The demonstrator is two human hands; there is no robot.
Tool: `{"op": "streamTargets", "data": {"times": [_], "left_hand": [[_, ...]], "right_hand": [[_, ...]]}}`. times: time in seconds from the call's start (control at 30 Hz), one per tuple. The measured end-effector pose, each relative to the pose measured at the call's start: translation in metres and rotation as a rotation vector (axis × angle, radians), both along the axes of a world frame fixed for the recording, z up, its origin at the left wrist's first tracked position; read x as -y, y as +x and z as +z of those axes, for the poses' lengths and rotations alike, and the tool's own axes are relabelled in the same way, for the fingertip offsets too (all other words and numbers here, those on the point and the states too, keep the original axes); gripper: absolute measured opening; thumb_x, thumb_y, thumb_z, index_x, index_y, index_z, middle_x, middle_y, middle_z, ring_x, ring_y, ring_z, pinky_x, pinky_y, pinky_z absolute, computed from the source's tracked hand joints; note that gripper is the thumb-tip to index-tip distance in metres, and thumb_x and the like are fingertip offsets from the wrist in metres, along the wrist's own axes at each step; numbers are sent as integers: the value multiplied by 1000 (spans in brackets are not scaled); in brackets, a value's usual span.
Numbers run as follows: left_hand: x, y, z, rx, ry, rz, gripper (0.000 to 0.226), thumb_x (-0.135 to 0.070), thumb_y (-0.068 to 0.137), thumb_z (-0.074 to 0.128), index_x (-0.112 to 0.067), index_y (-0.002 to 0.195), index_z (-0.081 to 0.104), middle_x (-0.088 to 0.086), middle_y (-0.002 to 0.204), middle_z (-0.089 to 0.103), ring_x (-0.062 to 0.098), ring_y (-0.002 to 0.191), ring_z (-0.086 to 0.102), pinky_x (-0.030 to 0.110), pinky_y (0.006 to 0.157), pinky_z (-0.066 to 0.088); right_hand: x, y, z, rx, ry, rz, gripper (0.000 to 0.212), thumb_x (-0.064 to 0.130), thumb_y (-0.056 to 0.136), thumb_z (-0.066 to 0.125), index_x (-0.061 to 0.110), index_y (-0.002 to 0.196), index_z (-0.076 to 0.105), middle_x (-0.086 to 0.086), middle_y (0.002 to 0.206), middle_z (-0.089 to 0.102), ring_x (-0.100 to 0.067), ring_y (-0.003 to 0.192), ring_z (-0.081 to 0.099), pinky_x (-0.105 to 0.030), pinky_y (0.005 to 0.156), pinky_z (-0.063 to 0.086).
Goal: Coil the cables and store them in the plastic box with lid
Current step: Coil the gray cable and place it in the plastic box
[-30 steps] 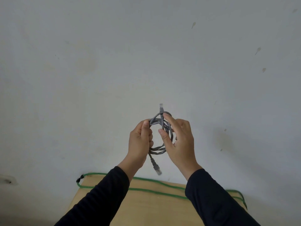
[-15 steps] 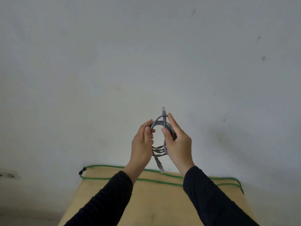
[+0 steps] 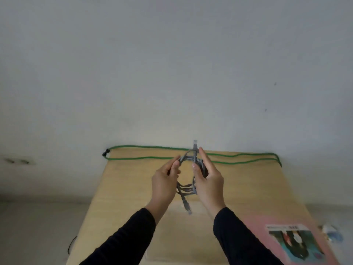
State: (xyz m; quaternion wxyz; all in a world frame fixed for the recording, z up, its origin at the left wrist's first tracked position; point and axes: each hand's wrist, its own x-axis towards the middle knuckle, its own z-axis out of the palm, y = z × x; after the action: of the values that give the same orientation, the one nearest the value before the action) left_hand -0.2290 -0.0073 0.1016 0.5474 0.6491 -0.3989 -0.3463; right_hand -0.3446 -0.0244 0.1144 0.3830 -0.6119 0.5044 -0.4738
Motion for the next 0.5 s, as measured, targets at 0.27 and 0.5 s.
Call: {"op": "streamTargets", "data": {"times": [0.27, 0.5], "left_hand": [[-67, -7, -51, 53, 229, -27, 26, -30, 95, 49, -29, 116, 65, -11, 77, 67, -9, 71, 60, 3, 54, 41], [-95, -10, -73, 116, 303, -67, 25, -29, 95, 50, -27, 114, 66, -7, 85, 67, -5, 75, 60, 3, 59, 40]], "right_hand": [[-69, -11, -60, -2, 248, 25, 46, 19, 92, 56, 40, 132, 44, 16, 128, 56, 5, 110, 54, -18, 93, 46], [-105, -21, -78, 11, 389, 0, 40, 25, 90, 57, 49, 120, 45, 5, 79, 61, -8, 61, 55, -18, 55, 45]]}}
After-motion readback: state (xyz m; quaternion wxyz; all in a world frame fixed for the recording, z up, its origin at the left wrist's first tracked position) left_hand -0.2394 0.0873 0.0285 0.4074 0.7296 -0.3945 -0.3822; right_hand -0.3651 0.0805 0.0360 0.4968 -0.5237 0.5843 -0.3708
